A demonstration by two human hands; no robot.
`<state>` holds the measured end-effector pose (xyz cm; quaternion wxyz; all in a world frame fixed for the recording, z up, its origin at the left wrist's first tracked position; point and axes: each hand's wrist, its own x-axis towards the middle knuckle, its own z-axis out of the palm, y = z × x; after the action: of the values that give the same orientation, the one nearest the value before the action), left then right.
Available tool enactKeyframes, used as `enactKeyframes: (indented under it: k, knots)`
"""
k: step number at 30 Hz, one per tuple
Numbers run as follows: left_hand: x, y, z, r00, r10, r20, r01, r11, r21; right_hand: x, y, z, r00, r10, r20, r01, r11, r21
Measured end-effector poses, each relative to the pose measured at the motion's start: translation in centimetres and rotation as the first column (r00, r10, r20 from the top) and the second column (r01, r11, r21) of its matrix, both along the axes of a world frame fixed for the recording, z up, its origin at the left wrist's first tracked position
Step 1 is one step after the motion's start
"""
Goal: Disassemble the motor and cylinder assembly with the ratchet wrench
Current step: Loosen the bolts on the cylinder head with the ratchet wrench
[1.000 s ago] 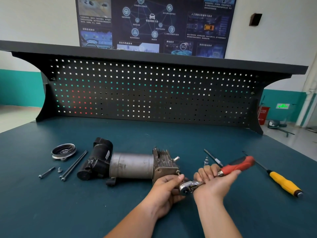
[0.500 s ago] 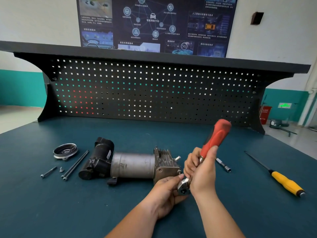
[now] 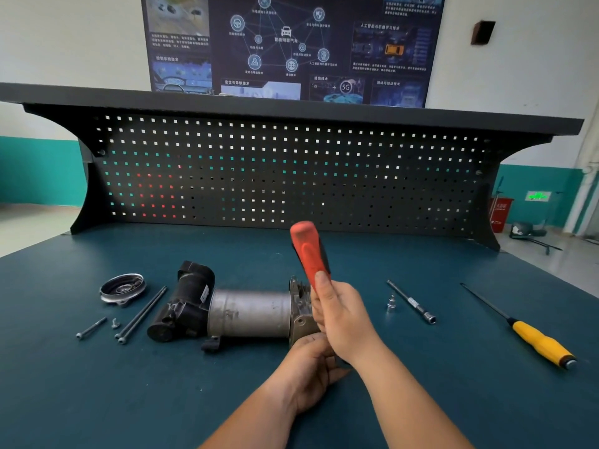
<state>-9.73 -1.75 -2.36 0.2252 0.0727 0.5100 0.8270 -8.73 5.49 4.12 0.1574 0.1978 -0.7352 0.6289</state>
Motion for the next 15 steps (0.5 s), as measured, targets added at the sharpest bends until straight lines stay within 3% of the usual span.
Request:
enactKeyframes:
  k: [2, 5, 10, 13, 15]
  knots:
    - [0.1, 0.0, 0.1, 1.0, 0.0, -0.007, 0.0, 1.0, 0.005, 0.3, 0.2, -0.2, 1.0, 0.009, -0.003, -0.009, 0.996, -0.088]
    - [0.1, 0.0, 0.1, 1.0, 0.016, -0.014, -0.016, 1.0, 0.001, 0.9, 0.7, -0.4, 0.999, 0.0, 0.032, 0.011, 0.938, -0.346]
    - [0.2, 0.3, 0.3, 0.998, 0.055, 0.031, -0.056, 0.998, 0.015, 0.7, 2.7, -0.7, 0.989, -0.041, 0.139, 0.132, 0.655, -0.744]
    - [0.3, 0.3, 0.3, 0.998, 0.045, 0.037, -0.045, 0.999, -0.01, 0.6, 3.5, -1.3, 0.975, -0.065, 0.21, 0.215, 0.486, -0.847]
    - [0.3, 0.4, 0.4, 0.998, 0.038, 0.042, -0.037, 0.999, -0.013, 0.7, 3.6, -1.7, 0.972, -0.08, 0.222, 0.234, 0.444, -0.865]
